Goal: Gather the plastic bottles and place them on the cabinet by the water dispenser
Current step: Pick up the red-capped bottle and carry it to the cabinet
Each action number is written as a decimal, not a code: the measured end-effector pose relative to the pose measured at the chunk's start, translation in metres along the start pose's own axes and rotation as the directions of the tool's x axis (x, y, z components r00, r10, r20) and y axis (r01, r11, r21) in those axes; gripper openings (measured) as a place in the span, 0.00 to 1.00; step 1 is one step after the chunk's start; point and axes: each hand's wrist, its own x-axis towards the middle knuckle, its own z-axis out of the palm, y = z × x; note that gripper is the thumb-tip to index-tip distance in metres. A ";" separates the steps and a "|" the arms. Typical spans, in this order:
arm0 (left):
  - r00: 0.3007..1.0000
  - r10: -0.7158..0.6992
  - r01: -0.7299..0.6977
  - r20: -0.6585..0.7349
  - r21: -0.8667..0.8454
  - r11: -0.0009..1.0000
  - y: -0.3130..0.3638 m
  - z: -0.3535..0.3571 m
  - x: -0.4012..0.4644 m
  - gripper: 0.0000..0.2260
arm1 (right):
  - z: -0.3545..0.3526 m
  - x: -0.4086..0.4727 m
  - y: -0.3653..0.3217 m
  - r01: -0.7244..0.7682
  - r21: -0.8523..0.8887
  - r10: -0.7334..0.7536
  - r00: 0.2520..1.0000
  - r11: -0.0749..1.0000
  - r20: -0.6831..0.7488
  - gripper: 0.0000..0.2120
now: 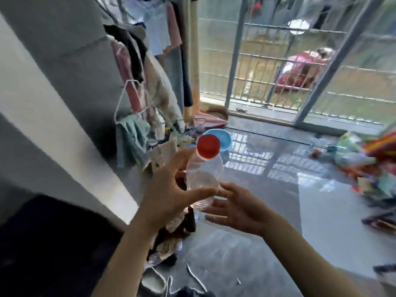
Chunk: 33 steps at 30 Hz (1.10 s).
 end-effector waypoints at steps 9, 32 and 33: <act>0.794 0.324 -0.265 0.515 -0.187 0.946 0.035 0.097 0.059 0.31 | -0.061 -0.097 0.047 0.403 0.354 -0.255 0.882 0.844 -0.396 0.24; 0.013 0.642 -0.215 0.767 -0.625 0.751 0.202 0.363 -0.132 0.32 | -0.126 -0.364 0.278 0.909 0.302 -0.109 0.344 0.287 -0.933 0.29; 0.006 0.643 -0.203 0.766 -0.628 0.751 0.210 0.373 -0.143 0.32 | -0.129 -0.375 0.287 0.918 0.299 -0.107 0.335 0.261 -0.936 0.31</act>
